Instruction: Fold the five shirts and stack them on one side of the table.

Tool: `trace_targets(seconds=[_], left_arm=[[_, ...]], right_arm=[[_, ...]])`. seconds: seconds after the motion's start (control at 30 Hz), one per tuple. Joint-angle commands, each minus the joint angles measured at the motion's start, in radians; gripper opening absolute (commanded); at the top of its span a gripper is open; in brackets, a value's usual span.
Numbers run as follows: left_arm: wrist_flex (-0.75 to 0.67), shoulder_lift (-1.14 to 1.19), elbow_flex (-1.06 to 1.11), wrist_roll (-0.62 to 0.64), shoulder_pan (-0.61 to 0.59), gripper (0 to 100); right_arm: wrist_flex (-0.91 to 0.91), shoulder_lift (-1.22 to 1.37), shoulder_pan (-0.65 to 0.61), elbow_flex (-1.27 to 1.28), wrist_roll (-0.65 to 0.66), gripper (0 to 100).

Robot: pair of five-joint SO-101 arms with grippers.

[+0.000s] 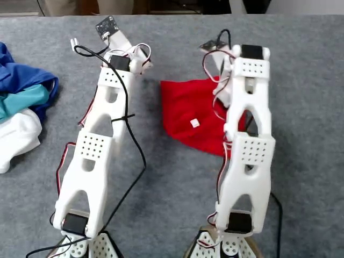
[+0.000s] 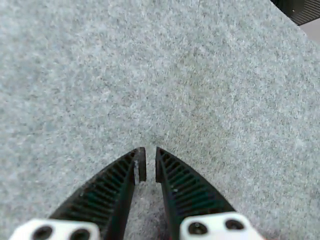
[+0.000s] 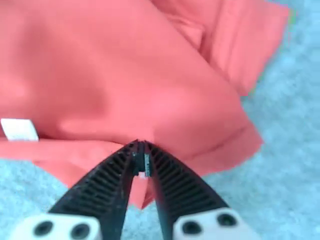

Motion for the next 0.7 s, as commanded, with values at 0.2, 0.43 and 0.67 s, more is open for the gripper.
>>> trace_targets(seconds=[0.2,0.43,0.67], left_arm=[[-0.011,-0.018,-0.003,-0.012,-0.006,5],[-0.011,-0.018,-0.003,-0.012,-0.006,5],[0.005,-0.018,-0.003,-0.052,0.011,5]], right_arm=[[-0.043,-0.128,0.031,0.114,0.006,0.5],[-0.077,-0.206,0.033,-0.048,-0.041,0.9],[-0.17,-0.105,0.045,-0.15,-0.066,12.2]])
